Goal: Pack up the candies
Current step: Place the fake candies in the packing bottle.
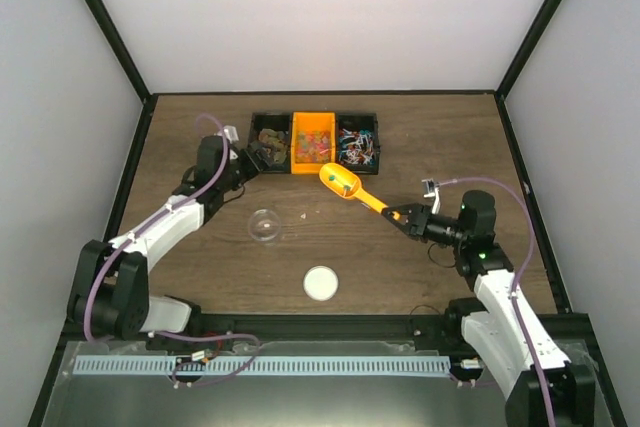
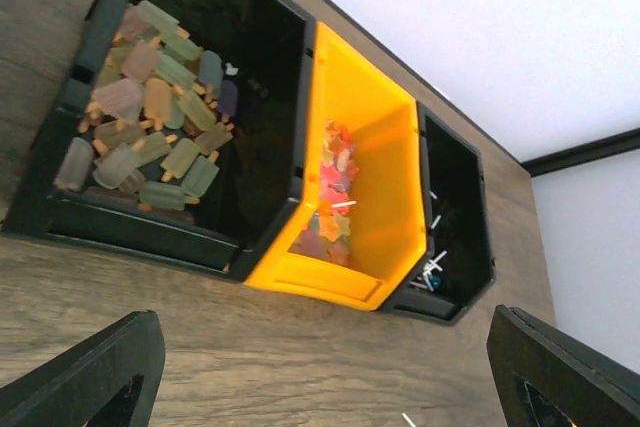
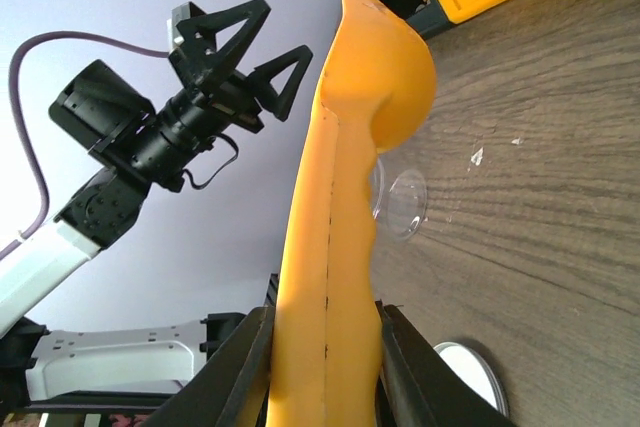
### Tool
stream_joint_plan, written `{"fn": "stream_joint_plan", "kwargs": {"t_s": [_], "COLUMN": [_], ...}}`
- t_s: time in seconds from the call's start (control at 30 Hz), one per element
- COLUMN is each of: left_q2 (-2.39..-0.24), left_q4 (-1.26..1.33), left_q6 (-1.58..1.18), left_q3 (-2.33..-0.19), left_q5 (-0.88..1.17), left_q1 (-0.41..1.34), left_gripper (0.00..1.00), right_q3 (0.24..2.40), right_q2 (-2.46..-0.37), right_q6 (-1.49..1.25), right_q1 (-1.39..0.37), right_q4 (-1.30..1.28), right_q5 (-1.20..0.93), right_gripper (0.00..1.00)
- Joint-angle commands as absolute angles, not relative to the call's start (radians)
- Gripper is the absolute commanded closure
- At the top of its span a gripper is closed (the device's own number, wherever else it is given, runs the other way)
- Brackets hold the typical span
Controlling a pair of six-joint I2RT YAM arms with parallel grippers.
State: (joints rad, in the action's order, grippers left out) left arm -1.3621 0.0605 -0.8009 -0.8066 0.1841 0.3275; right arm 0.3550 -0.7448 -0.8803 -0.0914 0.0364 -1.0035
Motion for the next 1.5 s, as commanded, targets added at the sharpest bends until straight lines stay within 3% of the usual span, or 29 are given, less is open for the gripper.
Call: {"fn": "stream_joint_plan", "kwargs": {"t_s": [0.0, 0.5, 1.47], "left_q2": [-1.376, -1.328, -1.323], "left_q4": [0.112, 0.134, 0.219], "left_q6": [-0.804, -0.802, -0.862], "left_q3": [-0.749, -0.686, -0.604], "left_q5": [0.211, 0.224, 0.26], "left_q1": [0.299, 0.235, 0.136], "left_gripper": [0.09, 0.09, 0.1], "right_q3": [0.381, 0.448, 0.721], "right_q2": [-0.705, -0.808, -1.166], "right_q6": [-0.882, -0.898, -0.741], "right_q1": [-0.127, -0.441, -0.64], "right_q4": [-0.033, 0.003, -0.062], "right_q5": [-1.012, -0.845, -0.66], "right_gripper": [0.99, 0.98, 0.98]}}
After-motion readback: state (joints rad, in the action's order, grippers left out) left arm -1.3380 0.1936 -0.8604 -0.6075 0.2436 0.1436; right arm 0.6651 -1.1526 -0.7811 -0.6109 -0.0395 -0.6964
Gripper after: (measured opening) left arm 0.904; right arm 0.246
